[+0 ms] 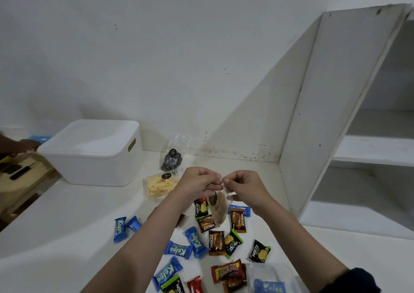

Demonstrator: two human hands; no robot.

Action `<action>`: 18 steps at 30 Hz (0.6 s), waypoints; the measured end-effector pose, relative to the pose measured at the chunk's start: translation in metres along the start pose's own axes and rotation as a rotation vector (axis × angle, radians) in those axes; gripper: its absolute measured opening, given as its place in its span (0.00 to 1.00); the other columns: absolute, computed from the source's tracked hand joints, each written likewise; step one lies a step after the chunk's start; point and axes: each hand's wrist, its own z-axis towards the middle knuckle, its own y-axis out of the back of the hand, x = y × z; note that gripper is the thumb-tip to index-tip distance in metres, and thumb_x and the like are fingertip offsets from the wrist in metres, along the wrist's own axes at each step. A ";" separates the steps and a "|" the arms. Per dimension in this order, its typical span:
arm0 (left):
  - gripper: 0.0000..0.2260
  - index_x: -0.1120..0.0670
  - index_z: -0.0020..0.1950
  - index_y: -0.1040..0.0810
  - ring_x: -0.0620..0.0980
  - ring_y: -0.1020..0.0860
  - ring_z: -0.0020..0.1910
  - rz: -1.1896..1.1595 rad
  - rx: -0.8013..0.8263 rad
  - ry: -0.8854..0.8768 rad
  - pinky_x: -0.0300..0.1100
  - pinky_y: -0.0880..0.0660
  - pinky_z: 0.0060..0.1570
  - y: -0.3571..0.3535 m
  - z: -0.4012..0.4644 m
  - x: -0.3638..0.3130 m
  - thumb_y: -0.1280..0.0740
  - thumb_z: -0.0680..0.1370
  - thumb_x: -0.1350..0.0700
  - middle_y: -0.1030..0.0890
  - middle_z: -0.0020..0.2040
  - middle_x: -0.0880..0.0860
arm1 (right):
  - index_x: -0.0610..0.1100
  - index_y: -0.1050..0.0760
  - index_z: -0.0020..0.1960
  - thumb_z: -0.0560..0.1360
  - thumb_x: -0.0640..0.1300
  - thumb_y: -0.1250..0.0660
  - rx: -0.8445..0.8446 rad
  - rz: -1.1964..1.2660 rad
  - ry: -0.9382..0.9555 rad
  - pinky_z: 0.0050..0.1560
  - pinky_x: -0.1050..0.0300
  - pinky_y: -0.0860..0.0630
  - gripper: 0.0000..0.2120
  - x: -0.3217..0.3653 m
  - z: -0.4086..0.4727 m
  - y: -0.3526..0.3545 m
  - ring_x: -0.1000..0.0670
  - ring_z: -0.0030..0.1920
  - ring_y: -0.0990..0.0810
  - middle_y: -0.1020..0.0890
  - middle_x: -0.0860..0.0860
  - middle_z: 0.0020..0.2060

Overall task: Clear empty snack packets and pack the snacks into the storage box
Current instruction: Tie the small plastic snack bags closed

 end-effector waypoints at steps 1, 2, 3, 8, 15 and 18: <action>0.10 0.63 0.50 0.20 0.49 0.16 0.40 -0.005 -0.005 0.011 0.41 0.18 0.42 -0.001 0.001 0.000 0.28 0.73 0.58 0.16 0.43 0.57 | 0.40 0.20 0.41 0.76 0.35 0.34 0.009 -0.006 0.001 0.34 0.60 0.21 0.07 -0.001 -0.001 0.000 0.51 0.34 0.20 0.18 0.45 0.34; 0.13 0.64 0.50 0.21 0.49 0.16 0.39 -0.004 -0.012 0.020 0.42 0.18 0.43 -0.002 0.002 0.001 0.27 0.73 0.56 0.16 0.42 0.57 | 0.40 0.19 0.41 0.76 0.36 0.34 0.017 0.000 -0.002 0.35 0.58 0.21 0.07 -0.002 -0.001 0.000 0.51 0.35 0.20 0.18 0.45 0.35; 0.14 0.64 0.50 0.21 0.48 0.16 0.37 0.001 -0.017 0.029 0.42 0.18 0.43 -0.002 0.002 0.002 0.26 0.72 0.55 0.16 0.41 0.57 | 0.40 0.19 0.42 0.76 0.35 0.34 0.030 0.015 -0.009 0.37 0.57 0.21 0.07 -0.002 -0.002 -0.001 0.51 0.35 0.21 0.18 0.45 0.35; 0.04 0.62 0.44 0.21 0.46 0.17 0.34 -0.053 -0.015 0.051 0.38 0.19 0.38 -0.002 0.003 0.006 0.28 0.72 0.63 0.17 0.38 0.57 | 0.39 0.19 0.44 0.75 0.32 0.35 0.063 0.114 -0.055 0.44 0.52 0.20 0.07 -0.005 -0.003 -0.001 0.49 0.38 0.19 0.18 0.45 0.37; 0.04 0.63 0.43 0.22 0.49 0.17 0.34 -0.145 -0.041 0.028 0.42 0.18 0.42 -0.002 0.004 0.008 0.31 0.72 0.70 0.18 0.37 0.59 | 0.38 0.18 0.44 0.76 0.32 0.36 -0.013 0.239 -0.100 0.33 0.60 0.21 0.08 -0.003 -0.004 -0.007 0.52 0.34 0.20 0.19 0.44 0.34; 0.05 0.63 0.43 0.23 0.50 0.17 0.34 -0.177 -0.057 0.005 0.39 0.18 0.37 -0.003 0.003 0.007 0.32 0.72 0.71 0.18 0.37 0.59 | 0.37 0.19 0.44 0.75 0.32 0.36 -0.085 0.299 -0.120 0.36 0.58 0.19 0.08 -0.005 -0.003 -0.011 0.50 0.35 0.22 0.20 0.42 0.35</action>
